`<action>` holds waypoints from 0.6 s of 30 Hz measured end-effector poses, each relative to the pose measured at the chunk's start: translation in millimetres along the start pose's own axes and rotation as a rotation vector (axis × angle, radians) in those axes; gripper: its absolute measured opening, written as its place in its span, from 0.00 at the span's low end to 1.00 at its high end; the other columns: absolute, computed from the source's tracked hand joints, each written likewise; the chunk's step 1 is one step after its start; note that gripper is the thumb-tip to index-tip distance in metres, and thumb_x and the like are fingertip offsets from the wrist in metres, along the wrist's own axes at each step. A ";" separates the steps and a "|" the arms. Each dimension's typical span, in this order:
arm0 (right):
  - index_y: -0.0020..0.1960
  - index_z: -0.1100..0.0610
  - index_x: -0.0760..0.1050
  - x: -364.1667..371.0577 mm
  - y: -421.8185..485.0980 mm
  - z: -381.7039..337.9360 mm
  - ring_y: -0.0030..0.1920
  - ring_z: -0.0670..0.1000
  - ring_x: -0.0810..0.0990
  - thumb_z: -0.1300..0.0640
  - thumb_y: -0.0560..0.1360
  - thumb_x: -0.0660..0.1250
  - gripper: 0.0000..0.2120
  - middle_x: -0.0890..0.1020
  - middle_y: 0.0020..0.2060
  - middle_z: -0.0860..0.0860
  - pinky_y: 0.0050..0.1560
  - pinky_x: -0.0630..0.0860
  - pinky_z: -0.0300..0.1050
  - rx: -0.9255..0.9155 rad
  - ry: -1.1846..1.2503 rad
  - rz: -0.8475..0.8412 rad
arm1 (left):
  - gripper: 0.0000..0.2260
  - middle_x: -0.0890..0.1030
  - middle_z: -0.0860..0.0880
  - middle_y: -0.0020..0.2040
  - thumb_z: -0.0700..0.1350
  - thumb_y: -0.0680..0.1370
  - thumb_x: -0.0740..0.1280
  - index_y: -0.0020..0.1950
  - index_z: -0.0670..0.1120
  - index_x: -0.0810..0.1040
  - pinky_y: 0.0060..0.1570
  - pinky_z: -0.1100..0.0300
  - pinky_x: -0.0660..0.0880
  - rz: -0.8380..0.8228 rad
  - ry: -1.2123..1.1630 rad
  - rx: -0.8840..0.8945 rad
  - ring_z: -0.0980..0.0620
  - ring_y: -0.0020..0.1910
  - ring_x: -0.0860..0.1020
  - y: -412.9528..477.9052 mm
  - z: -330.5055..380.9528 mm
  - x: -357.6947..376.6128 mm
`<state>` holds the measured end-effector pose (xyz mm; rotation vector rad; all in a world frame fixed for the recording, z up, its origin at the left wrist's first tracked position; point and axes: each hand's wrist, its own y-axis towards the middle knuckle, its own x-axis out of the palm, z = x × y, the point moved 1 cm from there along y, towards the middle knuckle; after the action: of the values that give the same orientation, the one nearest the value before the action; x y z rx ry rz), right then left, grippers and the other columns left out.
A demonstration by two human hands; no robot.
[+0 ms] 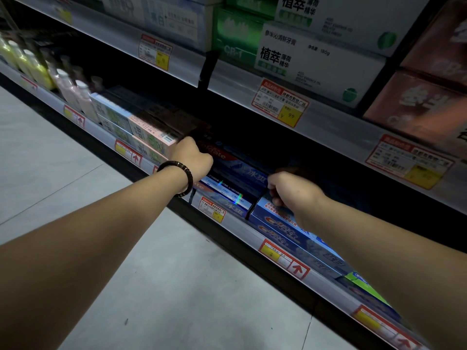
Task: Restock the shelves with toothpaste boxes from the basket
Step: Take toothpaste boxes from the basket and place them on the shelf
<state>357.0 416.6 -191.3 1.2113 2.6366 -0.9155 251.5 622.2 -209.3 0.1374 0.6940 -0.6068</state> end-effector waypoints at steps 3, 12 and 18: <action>0.43 0.52 0.73 -1.0 -1.4 2.5 0.31 0.46 0.73 0.54 0.76 0.66 0.04 0.75 0.36 0.48 0.27 0.69 0.39 0.002 -0.012 0.009 | 0.03 0.76 0.45 0.43 0.38 0.77 0.66 0.49 0.41 0.74 0.33 0.55 0.74 0.011 -0.016 0.019 0.45 0.40 0.77 -0.1 -4.5 5.1; 0.40 0.52 0.72 -0.6 -3.2 5.2 0.31 0.46 0.72 0.56 0.78 0.66 0.08 0.74 0.34 0.48 0.30 0.69 0.40 -0.030 -0.065 0.052 | 0.06 0.78 0.42 0.46 0.41 0.78 0.68 0.52 0.42 0.74 0.29 0.60 0.69 0.053 -0.059 0.062 0.47 0.36 0.77 -3.7 -10.1 6.6; 0.48 0.47 0.74 -0.4 -5.8 7.6 0.34 0.48 0.78 0.57 0.76 0.67 0.06 0.79 0.39 0.50 0.34 0.75 0.43 -0.084 0.012 0.104 | 0.12 0.78 0.47 0.59 0.42 0.77 0.69 0.59 0.50 0.74 0.46 0.53 0.78 0.091 -0.095 0.136 0.45 0.48 0.80 -15.3 -22.3 8.4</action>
<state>352.0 409.2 -194.6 1.3227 2.5657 -0.7746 235.5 612.6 -230.7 0.2634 0.5520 -0.5694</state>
